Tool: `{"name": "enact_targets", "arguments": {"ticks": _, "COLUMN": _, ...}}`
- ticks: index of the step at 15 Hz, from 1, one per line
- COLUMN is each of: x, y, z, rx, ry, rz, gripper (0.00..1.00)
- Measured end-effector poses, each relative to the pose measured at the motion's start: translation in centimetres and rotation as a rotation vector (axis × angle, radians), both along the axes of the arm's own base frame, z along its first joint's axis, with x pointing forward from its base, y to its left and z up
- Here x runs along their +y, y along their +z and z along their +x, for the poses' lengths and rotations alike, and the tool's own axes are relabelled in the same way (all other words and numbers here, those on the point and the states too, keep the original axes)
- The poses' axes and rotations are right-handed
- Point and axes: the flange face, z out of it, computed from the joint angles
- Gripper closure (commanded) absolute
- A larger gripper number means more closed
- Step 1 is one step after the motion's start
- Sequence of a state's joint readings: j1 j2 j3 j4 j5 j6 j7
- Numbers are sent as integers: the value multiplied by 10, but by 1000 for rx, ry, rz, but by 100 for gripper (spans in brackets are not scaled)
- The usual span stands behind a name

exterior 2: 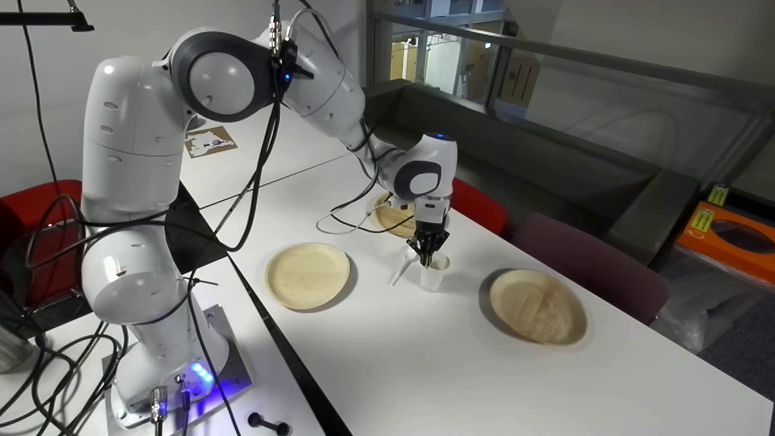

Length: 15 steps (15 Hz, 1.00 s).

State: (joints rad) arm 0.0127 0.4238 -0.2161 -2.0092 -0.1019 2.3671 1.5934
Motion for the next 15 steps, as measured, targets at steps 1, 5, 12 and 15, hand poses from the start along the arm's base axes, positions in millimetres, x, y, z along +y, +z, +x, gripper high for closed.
{"name": "enact_targets", "arguments": {"ticks": 1, "x": 0, "y": 2, "z": 2, "rx": -16, "ry": -3, "rz": -5, "gripper": 99}}
{"name": "enact_targets", "arguments": {"ticks": 5, "x": -9, "y": 18, "z": 16, "rx": -192, "ry": -45, "rz": -54, "gripper": 99}}
{"name": "enact_targets", "arguments": {"ticks": 12, "x": 3, "y": 14, "z": 8, "rx": -98, "ry": 12, "rz": 85, "gripper": 99}}
{"name": "enact_targets", "arguments": {"ticks": 15, "x": 6, "y": 11, "z": 2, "rx": -31, "ry": 35, "rz": 124, "gripper": 99}}
